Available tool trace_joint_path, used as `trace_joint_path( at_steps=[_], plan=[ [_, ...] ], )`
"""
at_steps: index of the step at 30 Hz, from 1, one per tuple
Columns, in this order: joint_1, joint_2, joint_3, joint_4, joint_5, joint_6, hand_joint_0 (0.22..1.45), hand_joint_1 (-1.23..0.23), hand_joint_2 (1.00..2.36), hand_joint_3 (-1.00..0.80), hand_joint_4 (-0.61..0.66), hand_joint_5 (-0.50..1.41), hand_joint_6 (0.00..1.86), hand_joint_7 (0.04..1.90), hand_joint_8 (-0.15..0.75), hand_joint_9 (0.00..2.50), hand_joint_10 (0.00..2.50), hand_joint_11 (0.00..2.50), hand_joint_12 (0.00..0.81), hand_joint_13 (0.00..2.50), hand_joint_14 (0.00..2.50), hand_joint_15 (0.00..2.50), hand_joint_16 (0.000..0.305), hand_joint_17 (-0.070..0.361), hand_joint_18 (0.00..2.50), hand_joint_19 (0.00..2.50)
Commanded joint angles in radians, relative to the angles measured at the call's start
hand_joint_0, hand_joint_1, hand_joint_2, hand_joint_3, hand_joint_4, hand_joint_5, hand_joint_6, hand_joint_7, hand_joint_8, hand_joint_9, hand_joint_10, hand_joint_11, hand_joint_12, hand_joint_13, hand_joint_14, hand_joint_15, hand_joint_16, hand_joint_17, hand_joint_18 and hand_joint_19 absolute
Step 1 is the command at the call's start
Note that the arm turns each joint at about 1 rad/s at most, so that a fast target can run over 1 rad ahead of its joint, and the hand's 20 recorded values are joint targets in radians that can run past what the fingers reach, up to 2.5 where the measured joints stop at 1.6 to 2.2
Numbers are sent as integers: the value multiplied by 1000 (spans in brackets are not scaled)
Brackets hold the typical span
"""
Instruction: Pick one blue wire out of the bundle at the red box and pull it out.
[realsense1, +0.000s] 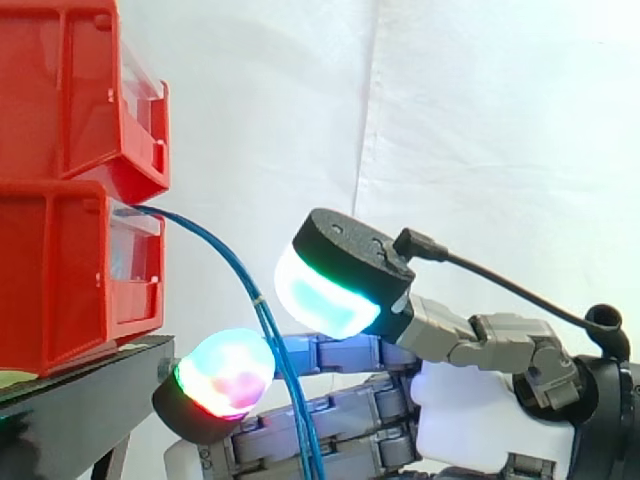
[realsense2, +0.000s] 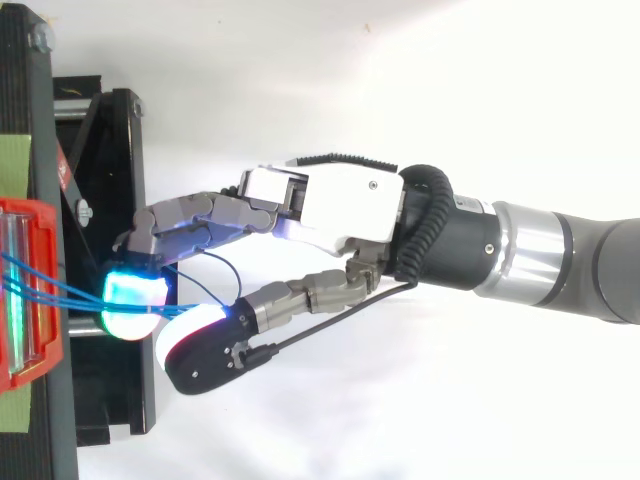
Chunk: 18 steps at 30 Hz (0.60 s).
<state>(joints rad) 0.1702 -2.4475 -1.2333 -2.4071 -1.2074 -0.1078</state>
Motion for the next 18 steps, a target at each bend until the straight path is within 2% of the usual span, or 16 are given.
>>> trace_joint_path(
  at_steps=[1,12,18],
  plan=[
    [-3,-5,0,3,3,-1,588,-650,1005,-423,293,-112,501,1180,251,632,3,92,329,392,6,171,51,115,278,257],
    [-5,-5,17,3,5,-1,597,-647,1007,-408,272,-104,500,1222,252,642,3,112,328,403,7,177,51,114,287,263],
    [-5,-5,25,3,5,-1,622,-650,1012,-319,254,-110,536,1205,250,645,2,113,327,405,6,181,51,114,293,267]
  ],
)
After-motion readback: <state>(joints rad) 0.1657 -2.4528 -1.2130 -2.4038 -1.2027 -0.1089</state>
